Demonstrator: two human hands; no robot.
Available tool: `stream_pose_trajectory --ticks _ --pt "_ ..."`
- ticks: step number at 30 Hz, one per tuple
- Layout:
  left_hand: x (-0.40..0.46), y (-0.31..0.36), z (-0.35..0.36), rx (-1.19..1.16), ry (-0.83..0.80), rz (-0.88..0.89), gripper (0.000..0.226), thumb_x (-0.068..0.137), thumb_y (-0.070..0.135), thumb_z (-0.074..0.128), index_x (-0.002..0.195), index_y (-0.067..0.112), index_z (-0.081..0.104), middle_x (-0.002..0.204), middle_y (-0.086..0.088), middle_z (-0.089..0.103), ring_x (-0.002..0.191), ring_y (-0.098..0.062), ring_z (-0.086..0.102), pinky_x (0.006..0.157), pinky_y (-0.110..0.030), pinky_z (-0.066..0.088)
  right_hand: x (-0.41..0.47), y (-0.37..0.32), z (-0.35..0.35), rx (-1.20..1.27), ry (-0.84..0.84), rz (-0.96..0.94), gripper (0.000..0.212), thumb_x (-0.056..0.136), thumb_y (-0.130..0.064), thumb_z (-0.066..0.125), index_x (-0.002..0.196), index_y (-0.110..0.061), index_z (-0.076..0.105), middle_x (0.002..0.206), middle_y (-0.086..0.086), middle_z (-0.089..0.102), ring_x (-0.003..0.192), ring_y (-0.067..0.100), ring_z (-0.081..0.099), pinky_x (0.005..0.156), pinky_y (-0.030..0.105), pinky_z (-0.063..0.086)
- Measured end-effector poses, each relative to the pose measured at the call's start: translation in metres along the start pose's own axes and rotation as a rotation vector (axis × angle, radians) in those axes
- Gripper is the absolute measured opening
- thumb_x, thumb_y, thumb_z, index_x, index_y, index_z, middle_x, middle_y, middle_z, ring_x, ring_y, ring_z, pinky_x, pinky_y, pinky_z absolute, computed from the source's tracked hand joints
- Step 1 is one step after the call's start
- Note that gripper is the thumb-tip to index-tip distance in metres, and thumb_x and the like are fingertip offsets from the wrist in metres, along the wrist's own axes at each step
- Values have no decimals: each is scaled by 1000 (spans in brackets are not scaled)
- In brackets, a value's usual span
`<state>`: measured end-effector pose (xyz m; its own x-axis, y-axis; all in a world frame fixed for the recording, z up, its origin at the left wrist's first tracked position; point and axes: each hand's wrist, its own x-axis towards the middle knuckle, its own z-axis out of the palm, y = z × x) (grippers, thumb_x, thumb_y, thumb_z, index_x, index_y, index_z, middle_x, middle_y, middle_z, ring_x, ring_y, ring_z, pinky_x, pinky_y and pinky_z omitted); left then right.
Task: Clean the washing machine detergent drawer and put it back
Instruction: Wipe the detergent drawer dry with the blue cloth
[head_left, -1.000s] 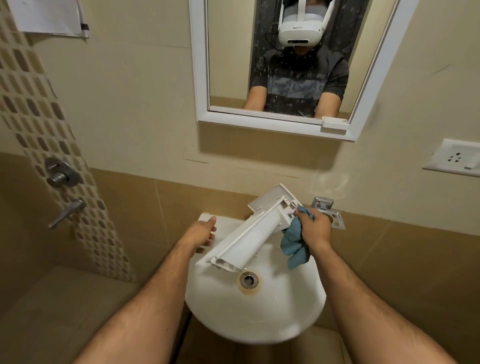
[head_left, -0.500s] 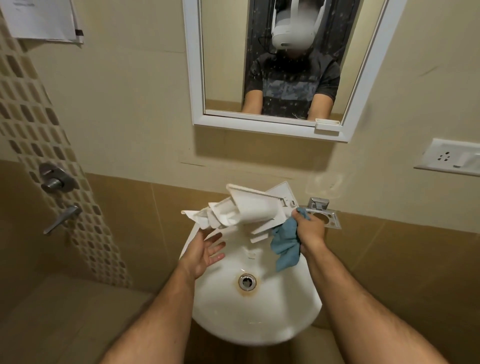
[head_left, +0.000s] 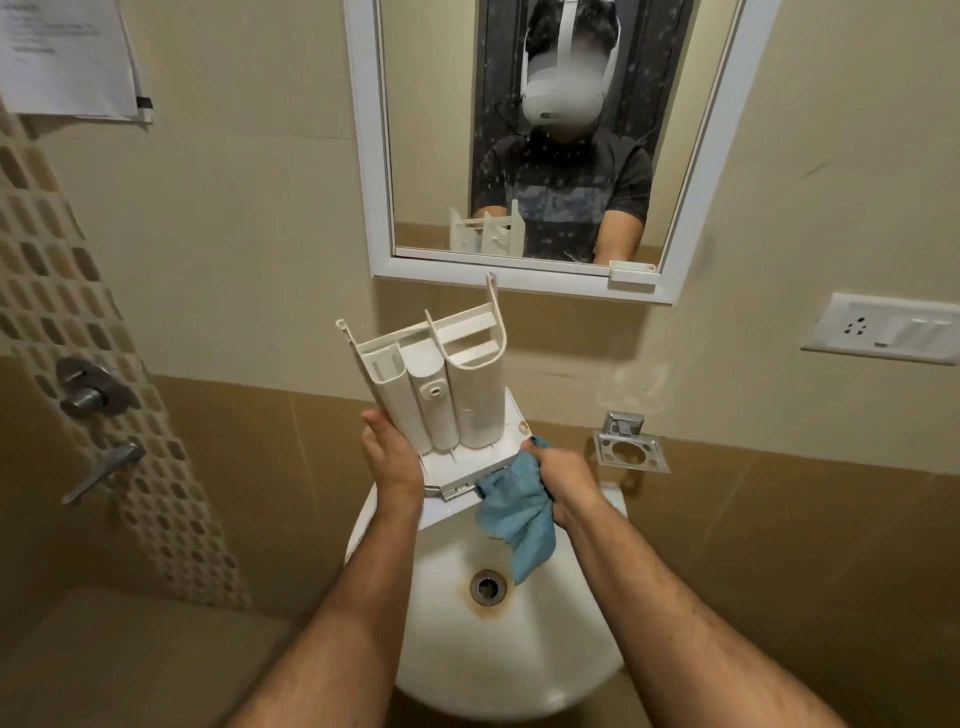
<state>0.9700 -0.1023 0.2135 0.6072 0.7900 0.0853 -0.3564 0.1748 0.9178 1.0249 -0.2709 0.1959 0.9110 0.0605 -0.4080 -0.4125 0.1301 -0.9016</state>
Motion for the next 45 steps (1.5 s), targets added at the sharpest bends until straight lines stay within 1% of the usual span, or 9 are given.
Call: stream_pose_trajectory --ticks 3,7,10,15,18,23,31,35,45 --pt "-6 14 6 -12 0 103 72 60 101 21 59 45 66 52 35 56 52 18 52 56 3 39 -3 -3 3 23 -14 15 16 91 -16 64 79 -5 65 79 16 63 75 28 61 72 37 49" --pt "0 18 5 -83 76 55 60 80 82 22 80 38 62 82 27 61 87 6 58 89 -15 46 -17 -7 -4 -13 -87 -37 18 87 -17 70 86 2 69 81 19 69 73 28 66 73 37 54" --pt "6 16 -1 -120 103 9 41 92 60 24 90 40 60 97 26 63 108 -8 57 99 -22 42 -26 -23 -13 -197 -13 -272 13 83 -15 71 81 -3 65 77 16 63 72 23 58 69 36 49" --pt "7 8 -6 -73 58 -53 50 100 59 22 85 35 64 76 25 71 84 4 61 71 -13 51 -40 -80 -11 -376 180 -733 19 83 -25 68 73 -20 52 69 -5 53 63 9 48 60 26 45" --pt "3 11 1 -97 33 -73 59 94 67 24 114 30 65 114 11 70 111 -11 61 100 -27 48 -45 -96 6 -405 148 -903 18 88 -33 65 78 -20 57 74 -7 58 63 -2 52 57 12 44" --pt "5 21 7 -157 -92 -125 88 69 86 33 131 29 59 127 7 67 124 -18 57 108 -38 45 -26 -60 17 -1068 47 -818 22 94 -22 51 74 -15 55 82 5 52 79 28 53 70 33 42" --pt "-3 20 5 -230 -56 -86 58 82 73 34 116 36 62 132 1 63 125 -18 57 110 -43 43 -15 -64 16 -1065 96 -560 28 88 -38 58 106 -20 48 90 1 60 82 24 55 68 32 41" --pt "-4 25 8 -187 40 -11 49 70 82 36 100 52 61 104 39 64 106 10 56 92 -9 45 -19 -48 13 -1080 195 -641 27 91 -42 52 106 -21 45 91 2 60 76 25 54 61 33 38" --pt "-4 11 0 -53 21 -18 41 67 89 33 74 66 67 75 33 69 74 14 66 68 -13 51 -24 3 -12 -1152 230 -818 40 91 -49 55 115 -24 36 101 2 61 80 28 64 57 31 39"
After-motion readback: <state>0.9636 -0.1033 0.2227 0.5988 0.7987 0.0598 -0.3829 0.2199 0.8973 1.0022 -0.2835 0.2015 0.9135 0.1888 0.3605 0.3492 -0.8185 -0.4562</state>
